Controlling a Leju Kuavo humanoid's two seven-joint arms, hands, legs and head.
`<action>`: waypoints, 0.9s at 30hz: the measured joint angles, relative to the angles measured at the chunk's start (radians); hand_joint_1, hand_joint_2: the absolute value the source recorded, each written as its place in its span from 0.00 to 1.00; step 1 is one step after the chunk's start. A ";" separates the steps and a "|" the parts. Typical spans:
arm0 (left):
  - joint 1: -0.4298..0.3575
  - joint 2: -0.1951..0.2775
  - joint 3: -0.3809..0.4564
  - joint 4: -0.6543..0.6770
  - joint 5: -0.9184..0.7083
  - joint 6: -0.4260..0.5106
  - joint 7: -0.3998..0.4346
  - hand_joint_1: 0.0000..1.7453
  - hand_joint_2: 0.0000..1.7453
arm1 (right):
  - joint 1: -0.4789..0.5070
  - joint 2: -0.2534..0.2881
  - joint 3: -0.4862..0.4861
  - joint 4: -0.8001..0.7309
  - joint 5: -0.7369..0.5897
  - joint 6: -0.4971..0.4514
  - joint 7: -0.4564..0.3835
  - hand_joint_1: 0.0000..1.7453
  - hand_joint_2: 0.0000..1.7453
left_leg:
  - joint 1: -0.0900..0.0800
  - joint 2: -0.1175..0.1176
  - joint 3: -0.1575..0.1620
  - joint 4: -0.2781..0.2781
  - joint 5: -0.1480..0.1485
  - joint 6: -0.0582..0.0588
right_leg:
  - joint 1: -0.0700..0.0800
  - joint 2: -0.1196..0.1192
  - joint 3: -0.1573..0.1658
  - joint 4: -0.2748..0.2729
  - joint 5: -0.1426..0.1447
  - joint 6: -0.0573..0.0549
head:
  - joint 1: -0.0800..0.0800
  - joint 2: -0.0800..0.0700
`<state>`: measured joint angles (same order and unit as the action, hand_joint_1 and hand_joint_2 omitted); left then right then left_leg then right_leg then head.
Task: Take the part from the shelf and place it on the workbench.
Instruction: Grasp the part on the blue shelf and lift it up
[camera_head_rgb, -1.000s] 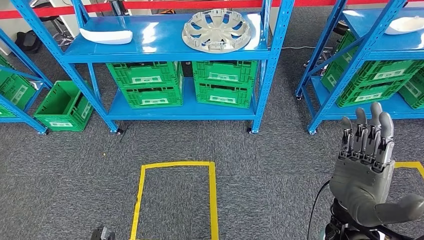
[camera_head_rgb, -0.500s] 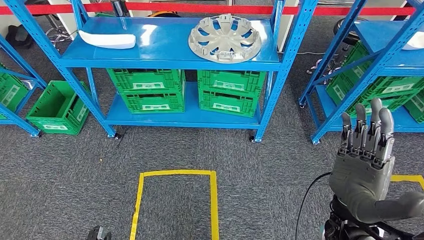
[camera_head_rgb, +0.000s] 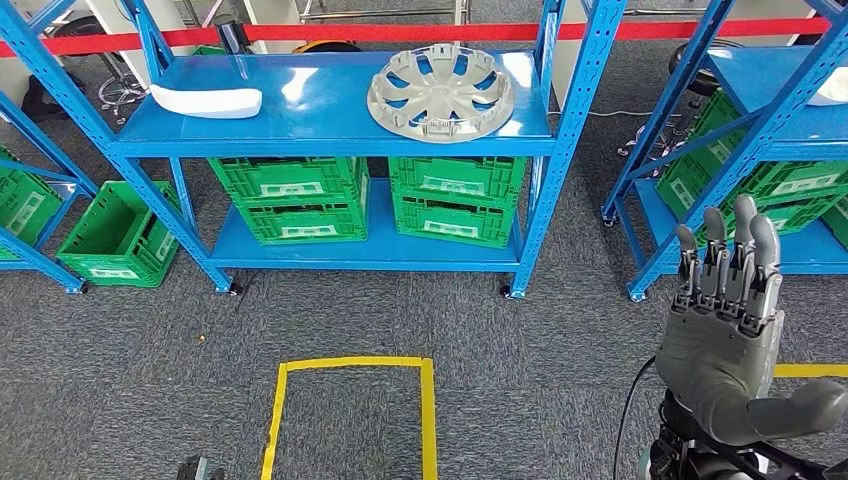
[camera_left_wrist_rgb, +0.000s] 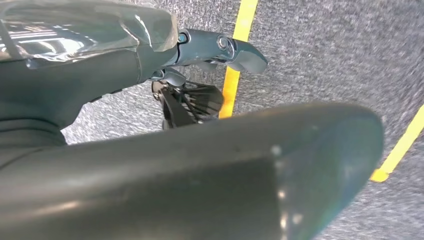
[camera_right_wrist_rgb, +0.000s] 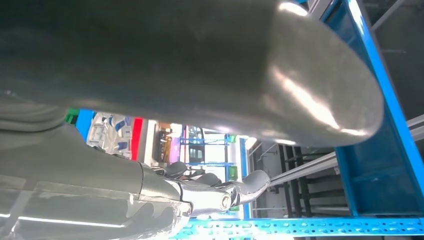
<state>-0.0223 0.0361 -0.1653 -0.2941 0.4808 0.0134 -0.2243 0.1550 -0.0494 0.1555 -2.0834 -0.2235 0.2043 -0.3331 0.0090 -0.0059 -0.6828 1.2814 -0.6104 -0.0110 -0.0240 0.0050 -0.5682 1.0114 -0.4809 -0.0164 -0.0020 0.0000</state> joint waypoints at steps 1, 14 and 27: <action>0.002 0.000 0.002 0.000 -0.003 -0.001 0.000 0.00 0.00 | 0.000 0.001 0.000 0.000 0.001 0.001 0.000 0.00 0.00 | 0.002 0.001 -0.016 0.012 0.015 -0.001 | 0.000 0.001 0.007 0.000 -0.007 0.001 | 0.000 0.000; 0.011 -0.001 0.008 -0.007 -0.030 -0.006 0.003 0.00 0.00 | 0.017 0.007 -0.015 -0.021 0.008 0.002 0.008 0.00 0.00 | -0.009 0.002 0.197 -0.316 0.101 0.067 | 0.003 -0.002 -0.055 0.209 -0.083 0.049 | 0.004 0.000; 0.012 -0.009 0.016 -0.012 -0.031 -0.007 0.008 0.00 0.00 | 0.030 0.010 -0.029 -0.026 0.008 0.001 0.014 0.00 0.00 | -0.003 -0.002 0.276 -0.174 0.006 0.013 | 0.005 0.001 -0.068 0.015 0.066 0.002 | 0.002 0.000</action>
<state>-0.0099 0.0273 -0.1496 -0.3062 0.4494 0.0065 -0.2166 0.1849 -0.0397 0.1265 -2.1098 -0.2154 0.2056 -0.3190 0.0062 -0.0080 -0.4070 1.1069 -0.6043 0.0018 -0.0189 0.0059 -0.6359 1.0267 -0.4149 -0.0140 -0.0005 -0.0004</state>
